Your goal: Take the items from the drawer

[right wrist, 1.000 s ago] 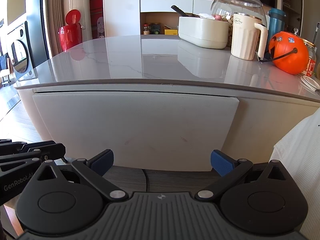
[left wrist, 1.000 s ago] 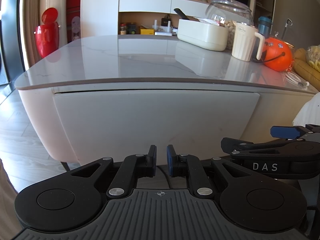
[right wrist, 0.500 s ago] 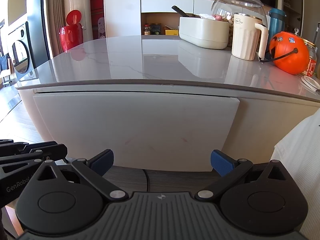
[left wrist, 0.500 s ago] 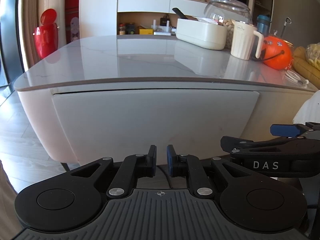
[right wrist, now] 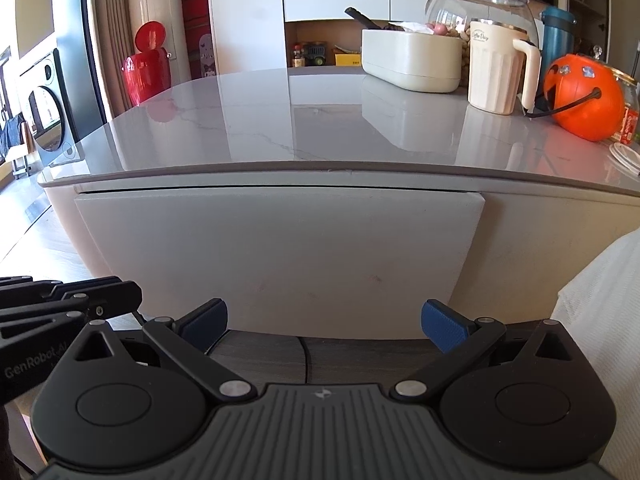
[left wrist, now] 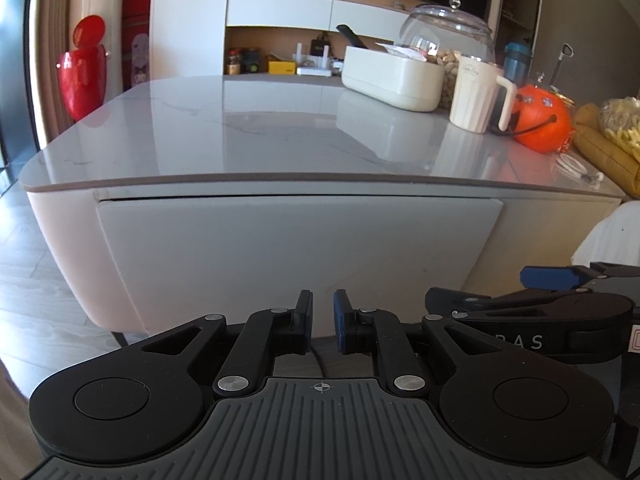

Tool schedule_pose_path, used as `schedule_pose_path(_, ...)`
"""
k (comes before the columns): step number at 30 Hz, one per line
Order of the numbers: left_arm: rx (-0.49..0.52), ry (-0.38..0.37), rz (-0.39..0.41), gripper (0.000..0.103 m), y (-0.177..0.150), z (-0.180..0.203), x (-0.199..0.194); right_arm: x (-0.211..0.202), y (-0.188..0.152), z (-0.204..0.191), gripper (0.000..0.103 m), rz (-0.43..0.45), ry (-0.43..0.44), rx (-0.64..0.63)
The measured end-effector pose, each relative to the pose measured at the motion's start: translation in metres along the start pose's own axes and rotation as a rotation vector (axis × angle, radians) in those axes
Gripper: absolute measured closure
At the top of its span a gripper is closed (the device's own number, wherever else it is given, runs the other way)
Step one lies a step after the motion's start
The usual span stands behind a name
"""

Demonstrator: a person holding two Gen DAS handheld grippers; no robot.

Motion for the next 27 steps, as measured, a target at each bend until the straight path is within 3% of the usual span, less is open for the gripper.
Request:
schedule_pose_path(11,0.118,0.001,0.007,0.089,0.046,-0.028,0.025,0.014,0.024,0.014,0.000,-0.016,0.008,-0.002)
schedule_pose_path(16,0.047,-0.002,0.014,0.089,0.070,-0.056,0.041,0.037,0.059,0.037,0.000,-0.004,0.013,-0.034)
schedule_pose_path(19,-0.027,0.006,0.020,0.088,0.065,-0.070,0.048,0.057,0.072,0.051,0.000,-0.012,0.001,-0.071)
schedule_pose_path(23,-0.077,0.032,-0.051,0.087,0.050,-0.079,0.061,0.078,0.071,0.069,0.000,-0.024,-0.017,-0.062)
schedule_pose_path(27,-0.094,0.038,-0.028,0.087,0.052,-0.085,0.058,0.086,0.061,0.074,0.000,0.006,-0.004,-0.079)
Point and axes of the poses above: each gripper's, at about its wrist camera, not at the fingertips, and x roughly the way its jaws point, z to its right, y to its top, the point moved 2 cm from there along x, roughly the way its jaws point, and after that the axes turned 7 degrees about z, right-handed, at the moved point
